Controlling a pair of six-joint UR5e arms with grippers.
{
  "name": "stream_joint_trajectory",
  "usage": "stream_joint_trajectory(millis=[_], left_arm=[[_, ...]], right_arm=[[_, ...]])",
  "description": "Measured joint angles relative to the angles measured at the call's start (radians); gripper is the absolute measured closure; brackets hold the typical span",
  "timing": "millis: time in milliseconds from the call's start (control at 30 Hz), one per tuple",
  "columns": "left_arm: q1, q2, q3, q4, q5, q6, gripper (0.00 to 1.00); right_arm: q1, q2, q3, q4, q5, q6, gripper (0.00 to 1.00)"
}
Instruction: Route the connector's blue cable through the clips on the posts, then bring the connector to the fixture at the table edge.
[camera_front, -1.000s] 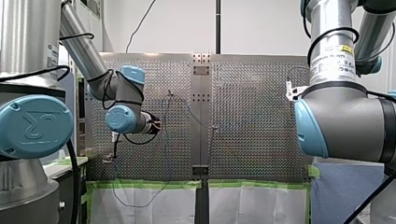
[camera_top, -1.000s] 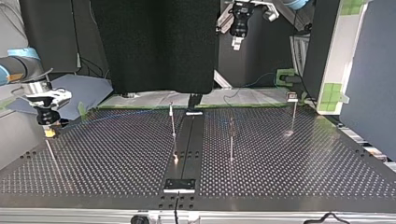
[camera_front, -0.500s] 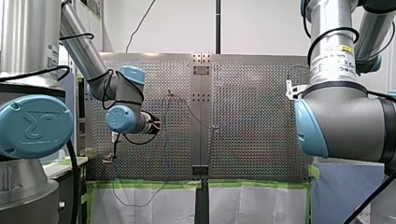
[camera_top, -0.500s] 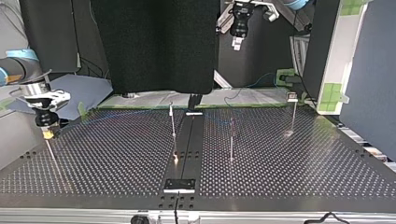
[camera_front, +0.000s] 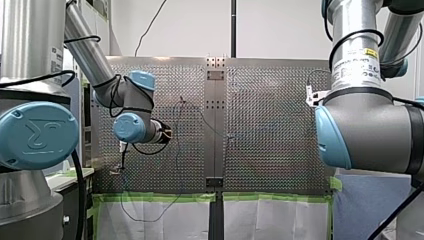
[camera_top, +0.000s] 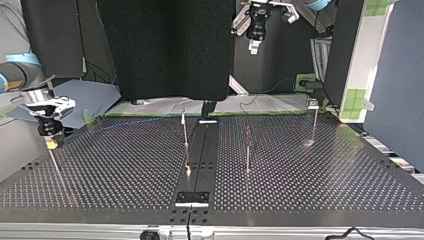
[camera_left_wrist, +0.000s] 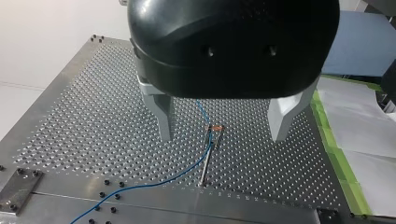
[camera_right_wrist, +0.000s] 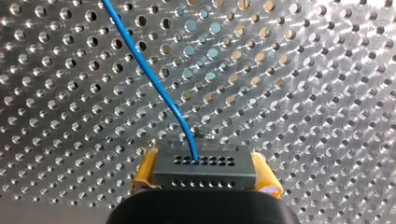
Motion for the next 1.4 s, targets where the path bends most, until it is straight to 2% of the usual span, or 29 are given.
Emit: stream_joint_trajectory(millis=[33, 67, 833, 867, 900, 967, 1000, 1033, 1067, 1100, 1133, 1167, 1400], left_arm=[[0.0, 0.0, 0.0, 0.0, 0.0, 0.0, 0.0], [0.001, 0.0, 0.0, 0.0, 0.0, 0.0, 0.0], [0.007, -0.001, 0.0, 0.0, 0.002, 0.006, 0.0], [0.007, -0.001, 0.0, 0.0, 0.002, 0.007, 0.0], [0.007, -0.001, 0.0, 0.0, 0.002, 0.007, 0.0], [0.007, -0.001, 0.0, 0.0, 0.002, 0.007, 0.0], [0.007, -0.001, 0.0, 0.0, 0.001, 0.007, 0.0], [0.007, -0.001, 0.0, 0.001, 0.001, 0.007, 0.0], [0.007, -0.001, 0.0, 0.002, 0.001, 0.008, 0.0], [0.008, -0.001, 0.0, 0.003, 0.001, 0.008, 0.0], [0.008, -0.001, 0.0, 0.005, 0.0, 0.008, 0.0], [0.009, -0.001, 0.0, 0.01, 0.0, 0.008, 0.0], [0.009, -0.001, 0.0, 0.024, -0.004, 0.013, 0.0]], right_arm=[[-0.003, -0.001, -0.001, 0.013, -0.005, -0.02, 1.0], [-0.003, 0.0, 0.0, 0.016, -0.006, -0.024, 1.0], [-0.004, 0.001, 0.001, 0.016, -0.006, -0.024, 1.0], [-0.004, 0.001, 0.0, 0.016, -0.006, -0.024, 0.92], [-0.004, 0.001, 0.0, 0.016, -0.006, -0.024, 0.92], [-0.004, 0.001, 0.0, 0.016, -0.006, -0.024, 0.66], [-0.004, 0.001, 0.0, 0.016, -0.006, -0.024, 0.66], [-0.004, 0.001, 0.0, 0.016, -0.006, -0.024, 0.42], [-0.004, 0.001, 0.0, 0.016, -0.006, -0.024, 0.25], [-0.004, 0.001, 0.0, 0.016, -0.006, -0.024, 0.25], [-0.004, 0.001, 0.0, 0.016, -0.006, -0.024, 0.04], [-0.004, 0.001, 0.001, 0.016, -0.006, -0.024, 0.0], [-0.004, 0.001, 0.0, 0.016, -0.006, -0.024, 0.0]])
